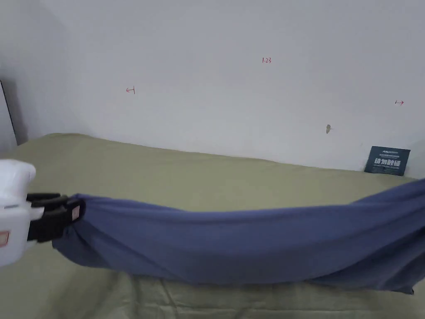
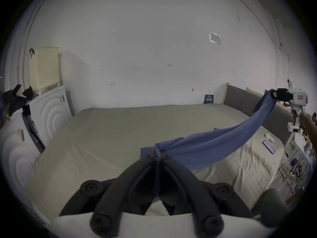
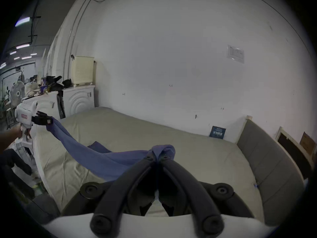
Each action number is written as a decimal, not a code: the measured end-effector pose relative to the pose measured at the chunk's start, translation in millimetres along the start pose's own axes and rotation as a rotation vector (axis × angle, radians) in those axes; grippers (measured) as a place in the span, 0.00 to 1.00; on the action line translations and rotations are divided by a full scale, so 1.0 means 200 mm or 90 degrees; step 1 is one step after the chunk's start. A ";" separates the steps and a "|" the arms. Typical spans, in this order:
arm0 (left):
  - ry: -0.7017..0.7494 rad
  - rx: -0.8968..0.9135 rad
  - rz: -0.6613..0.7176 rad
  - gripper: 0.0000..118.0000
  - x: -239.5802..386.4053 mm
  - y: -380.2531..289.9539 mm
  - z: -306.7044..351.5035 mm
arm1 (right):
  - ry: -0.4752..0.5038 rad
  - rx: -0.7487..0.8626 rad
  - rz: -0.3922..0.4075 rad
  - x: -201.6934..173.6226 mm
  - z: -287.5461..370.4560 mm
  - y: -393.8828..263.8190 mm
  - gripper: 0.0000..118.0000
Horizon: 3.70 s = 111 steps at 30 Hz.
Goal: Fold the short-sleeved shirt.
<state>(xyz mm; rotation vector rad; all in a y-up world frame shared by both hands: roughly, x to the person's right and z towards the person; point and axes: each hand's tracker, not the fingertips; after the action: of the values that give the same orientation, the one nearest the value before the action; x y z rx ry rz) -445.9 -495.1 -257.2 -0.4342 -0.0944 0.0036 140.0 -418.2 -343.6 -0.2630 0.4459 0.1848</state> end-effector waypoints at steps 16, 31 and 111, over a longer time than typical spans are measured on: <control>-0.048 -0.162 0.099 0.02 0.12 -0.86 0.22 | -0.021 -0.209 -0.177 -0.23 0.38 -1.03 0.00; 0.076 -0.155 0.197 0.83 0.18 -0.97 0.34 | -0.153 -0.187 -0.289 -0.22 0.54 -1.16 0.96; 0.035 -0.250 0.169 0.09 0.04 -0.47 -0.67 | -0.112 -0.330 -0.224 0.03 -0.62 -0.96 0.01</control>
<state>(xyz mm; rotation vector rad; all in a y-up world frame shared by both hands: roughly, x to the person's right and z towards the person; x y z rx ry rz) -426.6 -636.7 -338.9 -0.8371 0.0185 0.2370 141.0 -634.9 -413.8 -0.8204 0.1638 -0.0266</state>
